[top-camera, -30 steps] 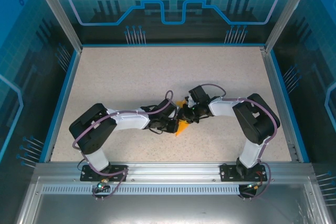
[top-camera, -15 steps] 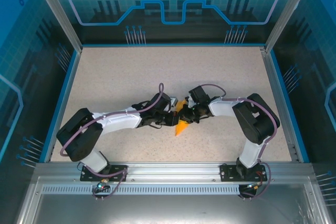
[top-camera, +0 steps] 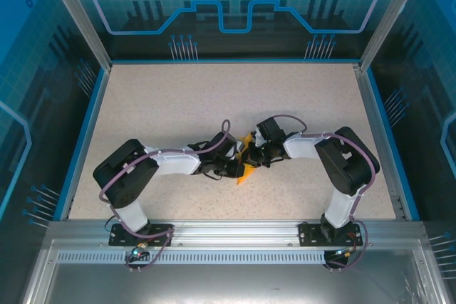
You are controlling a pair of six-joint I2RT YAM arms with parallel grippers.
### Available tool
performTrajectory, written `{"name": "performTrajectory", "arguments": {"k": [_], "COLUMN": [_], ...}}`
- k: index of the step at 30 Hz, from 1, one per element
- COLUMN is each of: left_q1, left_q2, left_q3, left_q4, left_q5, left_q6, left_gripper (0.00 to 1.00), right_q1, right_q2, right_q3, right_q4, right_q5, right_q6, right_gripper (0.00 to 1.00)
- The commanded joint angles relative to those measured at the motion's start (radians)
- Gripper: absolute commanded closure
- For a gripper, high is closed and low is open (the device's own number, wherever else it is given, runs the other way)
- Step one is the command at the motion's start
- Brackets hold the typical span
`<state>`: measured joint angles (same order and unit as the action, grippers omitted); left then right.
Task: Fold a paper plane with a square sheet of paper (pick it up from the middle)
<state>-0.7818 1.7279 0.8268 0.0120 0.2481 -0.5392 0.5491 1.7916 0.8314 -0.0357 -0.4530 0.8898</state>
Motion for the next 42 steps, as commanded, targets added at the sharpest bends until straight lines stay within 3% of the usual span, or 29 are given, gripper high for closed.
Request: {"name": "performTrajectory", "arguments": {"k": [1, 15, 32, 42], "left_q1": [-0.014, -0.019, -0.022, -0.076], "left_q2": [0.02, 0.022, -0.032, -0.052], "left_q3": [0.017, 0.028, -0.032, -0.027], "left_q4": [-0.027, -0.114, -0.184, -0.295], "left_q5": [-0.008, -0.111, -0.11, -0.19], "left_q6": [0.05, 0.1, 0.104, 0.11], "left_gripper": [1.0, 1.0, 1.0, 1.0], "right_q1": [-0.003, -0.007, -0.011, -0.012], "right_q2": [0.052, 0.061, 0.076, 0.084], "right_q3": [-0.035, -0.038, -0.04, -0.038], "right_q4": [-0.058, -0.065, -0.078, -0.087], "right_q5": [0.024, 0.02, 0.031, 0.043], "right_q6": [-0.003, -0.022, -0.04, -0.05], "right_gripper": [0.96, 0.97, 0.97, 0.97]}}
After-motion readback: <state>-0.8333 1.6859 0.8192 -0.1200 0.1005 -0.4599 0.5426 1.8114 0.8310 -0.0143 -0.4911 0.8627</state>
